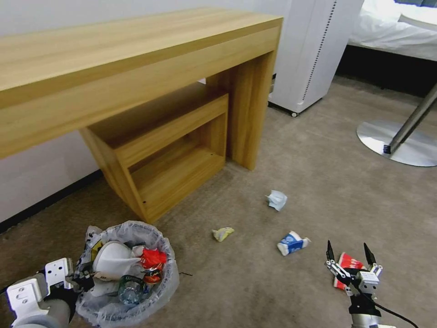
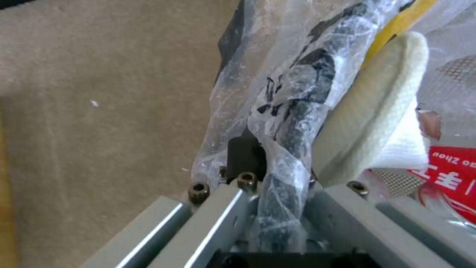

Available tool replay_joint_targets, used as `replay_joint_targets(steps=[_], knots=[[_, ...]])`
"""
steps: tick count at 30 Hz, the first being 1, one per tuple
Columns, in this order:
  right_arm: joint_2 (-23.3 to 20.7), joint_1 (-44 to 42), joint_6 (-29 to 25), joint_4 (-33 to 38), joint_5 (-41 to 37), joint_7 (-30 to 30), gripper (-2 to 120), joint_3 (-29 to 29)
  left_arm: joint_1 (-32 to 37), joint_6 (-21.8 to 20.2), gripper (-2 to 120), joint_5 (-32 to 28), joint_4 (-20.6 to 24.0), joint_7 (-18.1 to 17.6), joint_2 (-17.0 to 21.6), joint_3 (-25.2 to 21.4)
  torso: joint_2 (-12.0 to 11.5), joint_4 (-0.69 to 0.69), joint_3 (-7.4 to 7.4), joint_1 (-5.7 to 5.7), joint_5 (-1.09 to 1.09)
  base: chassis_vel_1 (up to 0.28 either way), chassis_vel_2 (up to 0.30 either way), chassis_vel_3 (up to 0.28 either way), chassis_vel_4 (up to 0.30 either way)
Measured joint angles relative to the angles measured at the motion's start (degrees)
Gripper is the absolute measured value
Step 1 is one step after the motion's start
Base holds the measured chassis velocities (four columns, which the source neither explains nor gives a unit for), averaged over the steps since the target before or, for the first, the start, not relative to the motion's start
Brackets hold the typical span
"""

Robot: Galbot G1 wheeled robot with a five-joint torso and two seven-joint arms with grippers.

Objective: Pick up the trash bin and place the garbage on the floor into it.

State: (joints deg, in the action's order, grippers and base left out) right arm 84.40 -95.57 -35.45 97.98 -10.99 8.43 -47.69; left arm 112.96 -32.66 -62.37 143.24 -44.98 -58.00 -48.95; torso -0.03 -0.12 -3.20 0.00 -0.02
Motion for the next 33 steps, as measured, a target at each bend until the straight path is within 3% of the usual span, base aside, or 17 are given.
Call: replay_joint_targets(steps=[10, 18, 24, 33], knots=[[-0.99, 0.64, 1.04, 0.51, 2.22, -6.12, 100, 0.14, 0.49, 0.09, 0, 0.71, 0.0, 0.03, -0.12, 0.19, 0.0, 0.0, -0.01, 0.0, 0.03, 0.044, 0.033, -0.039, -0.036], [-4.71, 1.03, 7.98, 3.0, 0.47, -12.34, 100, 2.99, 0.68, 0.08, 0, 0.52, 0.0, 0.08, 0.77, -0.27, 0.0, 0.0, -0.01, 0.0, 0.01, -0.005, -0.007, 0.003, 0.006], [-9.55, 2.92, 16.62, 3.91, -1.83, -15.15, 100, 3.48, 0.98, -0.02, 0, 1.6, 0.0, 0.09, 0.27, 0.43, 0.0, 0.01, -0.01, 0.0, 0.02, 0.0, 0.0, 0.0, 0.0], [-15.04, 2.87, 21.7, 4.41, -6.2, -21.73, 100, 8.26, 0.87, -0.07, 0, 1.64, 0.0, 0.07, 0.39, 0.42, 0.0, 0.01, -0.01, 0.0, 0.01, 0.0, 0.0, 0.0, 0.0]])
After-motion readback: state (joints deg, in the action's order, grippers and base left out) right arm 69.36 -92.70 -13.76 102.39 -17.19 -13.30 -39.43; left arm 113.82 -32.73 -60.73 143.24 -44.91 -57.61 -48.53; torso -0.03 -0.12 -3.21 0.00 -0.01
